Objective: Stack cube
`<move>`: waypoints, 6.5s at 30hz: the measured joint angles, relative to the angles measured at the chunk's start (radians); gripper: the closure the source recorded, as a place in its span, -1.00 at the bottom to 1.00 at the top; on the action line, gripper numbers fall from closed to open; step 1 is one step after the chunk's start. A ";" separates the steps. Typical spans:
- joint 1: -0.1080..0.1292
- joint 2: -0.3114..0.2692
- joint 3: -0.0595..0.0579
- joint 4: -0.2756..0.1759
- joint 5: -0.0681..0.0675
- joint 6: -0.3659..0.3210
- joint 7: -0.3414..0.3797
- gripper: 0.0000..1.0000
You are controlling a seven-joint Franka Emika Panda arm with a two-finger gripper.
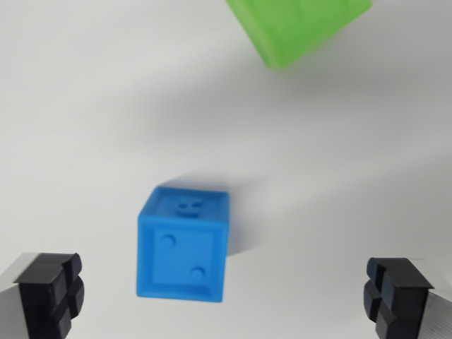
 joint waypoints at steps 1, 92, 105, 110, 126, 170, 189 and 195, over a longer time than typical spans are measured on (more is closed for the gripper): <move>0.004 0.005 0.002 -0.006 0.000 0.009 0.011 -1.00; 0.126 0.318 -0.020 -0.039 -0.019 0.354 0.238 1.00; 0.117 0.254 -0.011 -0.055 -0.017 0.306 0.236 1.00; 0.114 0.223 -0.006 -0.062 -0.014 0.283 0.234 1.00; 0.111 0.102 0.002 -0.081 0.011 0.184 0.218 1.00; 0.074 -0.058 -0.038 -0.015 0.036 -0.041 -0.082 1.00; 0.036 -0.034 -0.064 0.055 0.037 -0.088 -0.312 1.00; 0.023 -0.024 -0.070 0.080 0.037 -0.103 -0.386 1.00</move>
